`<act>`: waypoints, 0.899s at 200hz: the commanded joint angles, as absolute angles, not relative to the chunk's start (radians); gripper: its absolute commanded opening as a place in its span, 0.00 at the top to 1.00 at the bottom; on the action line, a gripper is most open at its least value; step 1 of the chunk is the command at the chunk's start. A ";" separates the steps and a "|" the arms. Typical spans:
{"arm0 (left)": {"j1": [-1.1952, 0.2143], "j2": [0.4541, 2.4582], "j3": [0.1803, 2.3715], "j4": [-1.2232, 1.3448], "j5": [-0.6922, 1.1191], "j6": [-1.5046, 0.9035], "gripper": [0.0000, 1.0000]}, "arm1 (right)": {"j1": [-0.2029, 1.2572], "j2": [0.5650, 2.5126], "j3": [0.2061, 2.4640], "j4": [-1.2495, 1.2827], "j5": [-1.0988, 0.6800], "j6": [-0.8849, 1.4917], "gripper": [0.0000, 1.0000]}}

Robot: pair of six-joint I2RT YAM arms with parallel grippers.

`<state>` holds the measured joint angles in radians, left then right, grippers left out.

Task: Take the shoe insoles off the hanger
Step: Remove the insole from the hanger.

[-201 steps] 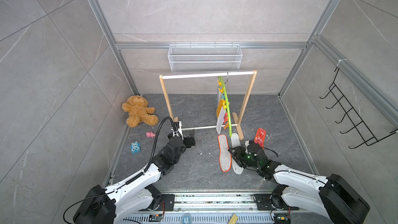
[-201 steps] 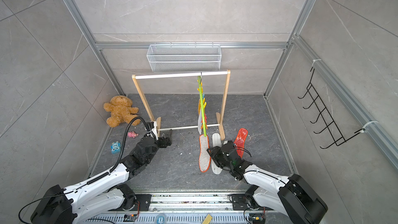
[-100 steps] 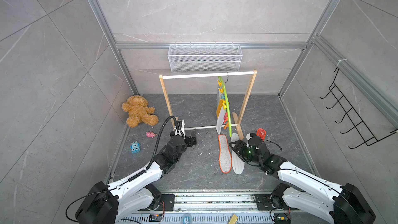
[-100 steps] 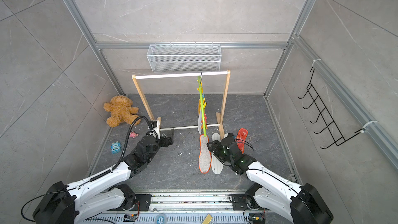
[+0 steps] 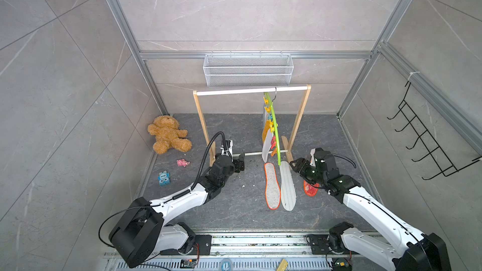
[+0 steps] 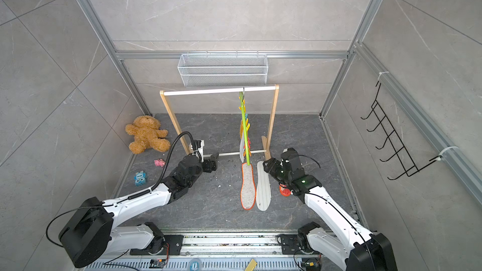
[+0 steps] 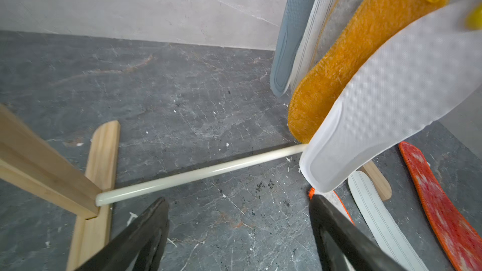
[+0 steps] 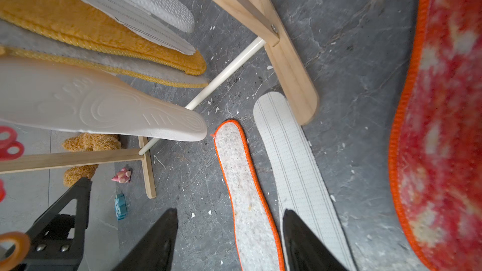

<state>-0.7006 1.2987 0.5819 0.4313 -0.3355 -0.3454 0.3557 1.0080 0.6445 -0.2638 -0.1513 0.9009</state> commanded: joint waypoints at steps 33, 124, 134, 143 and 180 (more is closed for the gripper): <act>-0.805 1.487 0.529 0.766 -0.353 -0.317 0.17 | 0.310 0.959 0.695 -0.348 -0.215 0.758 0.26; -0.906 1.792 0.644 0.985 -0.374 -0.302 0.17 | 0.274 0.922 0.702 -0.382 -0.217 0.729 0.21; -0.906 1.809 0.661 0.984 -0.373 -0.304 0.17 | 0.271 0.919 0.700 -0.382 -0.221 0.730 0.21; -0.908 1.824 0.676 0.987 -0.370 -0.305 0.17 | 0.269 0.914 0.697 -0.383 -0.222 0.731 0.20; -0.908 1.881 0.743 0.960 -0.377 -0.311 0.17 | 0.260 0.907 0.683 -0.375 -0.234 0.741 0.20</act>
<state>-0.9047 1.8492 0.6918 0.9131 -0.3500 -0.3141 0.2676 0.9249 0.6811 -0.3557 -0.2184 0.7540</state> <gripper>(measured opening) 0.832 0.802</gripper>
